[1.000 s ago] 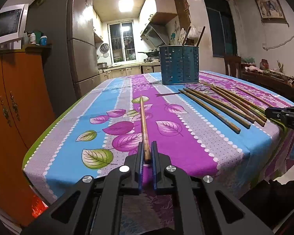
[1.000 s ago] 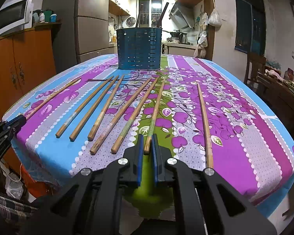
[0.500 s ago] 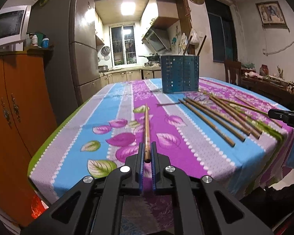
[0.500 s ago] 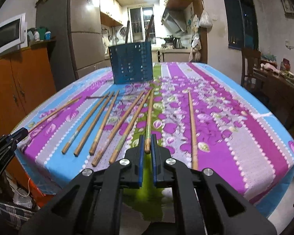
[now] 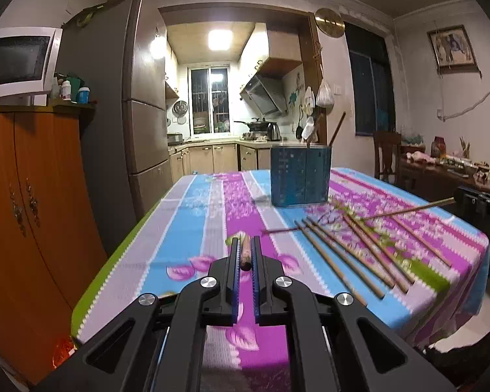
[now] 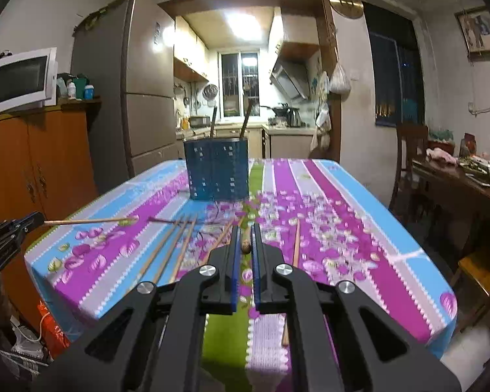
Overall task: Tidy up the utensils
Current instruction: 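Lift the left tool's chopstick to the holder while the right tool carries its own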
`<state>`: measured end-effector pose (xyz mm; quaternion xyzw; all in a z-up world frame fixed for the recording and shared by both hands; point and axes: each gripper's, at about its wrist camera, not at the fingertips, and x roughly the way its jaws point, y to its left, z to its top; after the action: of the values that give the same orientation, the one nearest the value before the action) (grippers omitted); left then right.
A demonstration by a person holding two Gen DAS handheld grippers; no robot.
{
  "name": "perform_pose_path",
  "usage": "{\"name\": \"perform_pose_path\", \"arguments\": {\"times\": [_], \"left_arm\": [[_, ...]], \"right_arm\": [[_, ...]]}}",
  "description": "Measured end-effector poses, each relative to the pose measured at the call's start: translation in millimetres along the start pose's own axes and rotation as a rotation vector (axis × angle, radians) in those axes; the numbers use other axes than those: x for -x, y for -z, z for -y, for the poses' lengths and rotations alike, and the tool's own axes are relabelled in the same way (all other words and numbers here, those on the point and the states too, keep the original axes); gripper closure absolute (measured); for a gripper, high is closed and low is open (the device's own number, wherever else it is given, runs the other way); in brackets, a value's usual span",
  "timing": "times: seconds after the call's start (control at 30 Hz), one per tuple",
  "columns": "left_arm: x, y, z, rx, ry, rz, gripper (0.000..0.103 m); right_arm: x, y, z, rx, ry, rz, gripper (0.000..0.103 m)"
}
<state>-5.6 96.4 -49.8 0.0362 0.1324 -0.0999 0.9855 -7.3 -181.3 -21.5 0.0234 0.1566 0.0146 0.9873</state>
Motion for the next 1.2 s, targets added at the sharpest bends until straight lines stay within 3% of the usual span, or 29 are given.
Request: {"name": "perform_pose_path", "arguments": {"times": [0.63,1.2], "left_arm": [[11,-80,-12,0.037,0.034,0.107,0.095],[2,-131,-16,0.089,0.133,0.062,0.095]], "right_arm": [[3,-66,15,0.022,-0.041,0.141,0.098],[7,-93,26,-0.015,-0.156,0.158,0.098]]}}
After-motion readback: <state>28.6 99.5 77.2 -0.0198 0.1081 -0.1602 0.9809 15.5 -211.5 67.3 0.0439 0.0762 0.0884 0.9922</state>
